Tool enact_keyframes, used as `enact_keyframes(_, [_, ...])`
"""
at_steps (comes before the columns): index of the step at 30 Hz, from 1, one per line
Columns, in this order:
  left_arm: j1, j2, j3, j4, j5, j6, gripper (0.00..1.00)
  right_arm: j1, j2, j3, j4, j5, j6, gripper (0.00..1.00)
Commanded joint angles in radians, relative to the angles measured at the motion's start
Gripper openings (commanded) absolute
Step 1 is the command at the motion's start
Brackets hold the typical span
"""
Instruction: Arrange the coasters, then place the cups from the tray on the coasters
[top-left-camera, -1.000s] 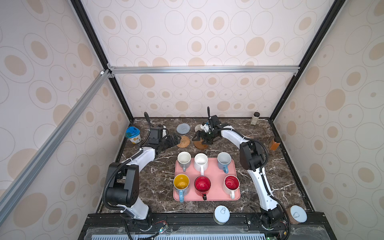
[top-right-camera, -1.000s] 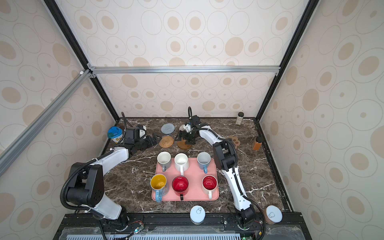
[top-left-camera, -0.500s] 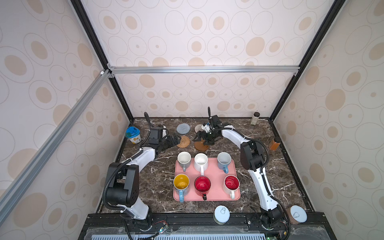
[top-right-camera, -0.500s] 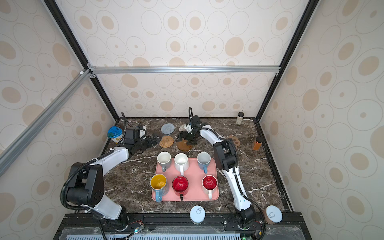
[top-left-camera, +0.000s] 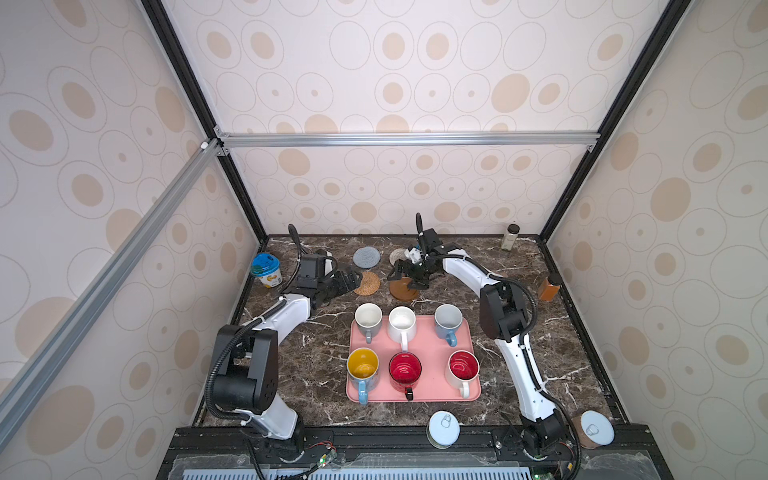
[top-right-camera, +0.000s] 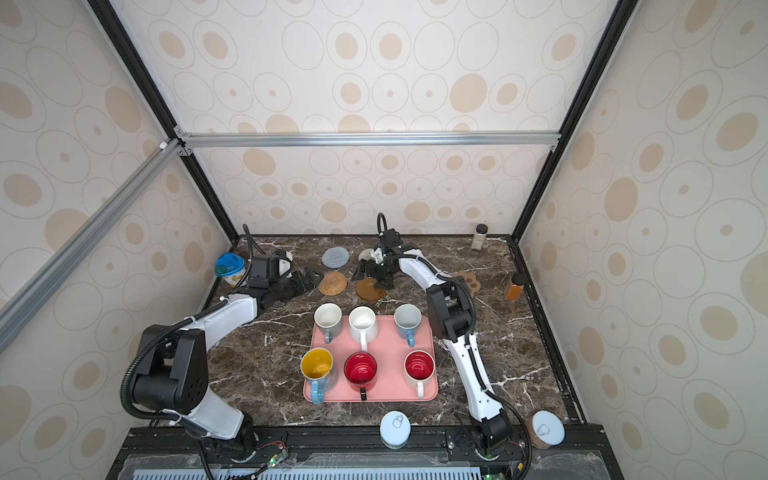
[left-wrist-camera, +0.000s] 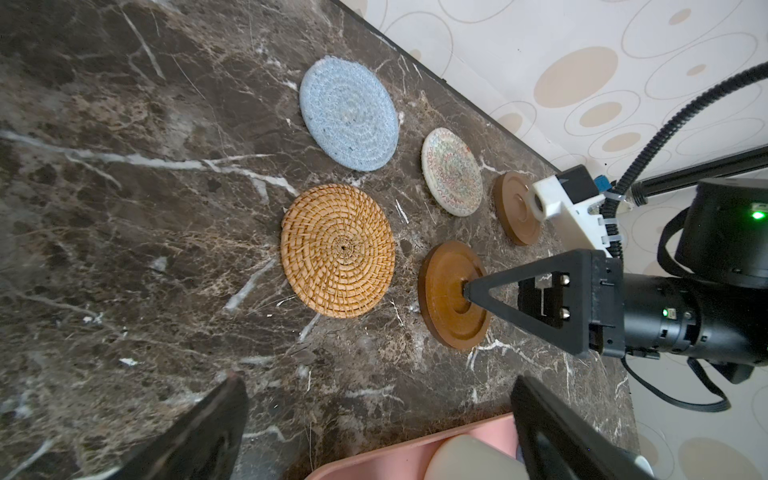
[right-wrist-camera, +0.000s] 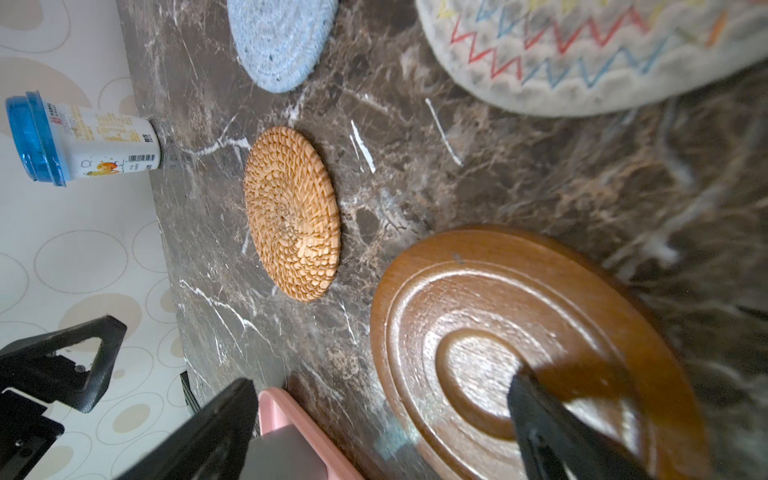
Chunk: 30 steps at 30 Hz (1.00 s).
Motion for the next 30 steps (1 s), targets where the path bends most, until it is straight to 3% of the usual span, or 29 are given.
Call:
enact_keyframes(1, [0.007,-0.023,0.028,-0.015,-0.004,0.001,1.00,-0.035,0.084,-0.008,-0.050,0.113,0.026,0.99])
enact_keyframes(10, [0.007,-0.027,0.029,-0.017,-0.007,0.001,1.00,-0.039,0.067,-0.011,-0.054,0.105,0.025,0.99])
enact_keyframes(30, [0.006,-0.033,0.029,-0.010,-0.007,-0.005,1.00,-0.053,-0.097,-0.011,0.011,-0.048,-0.030,0.98])
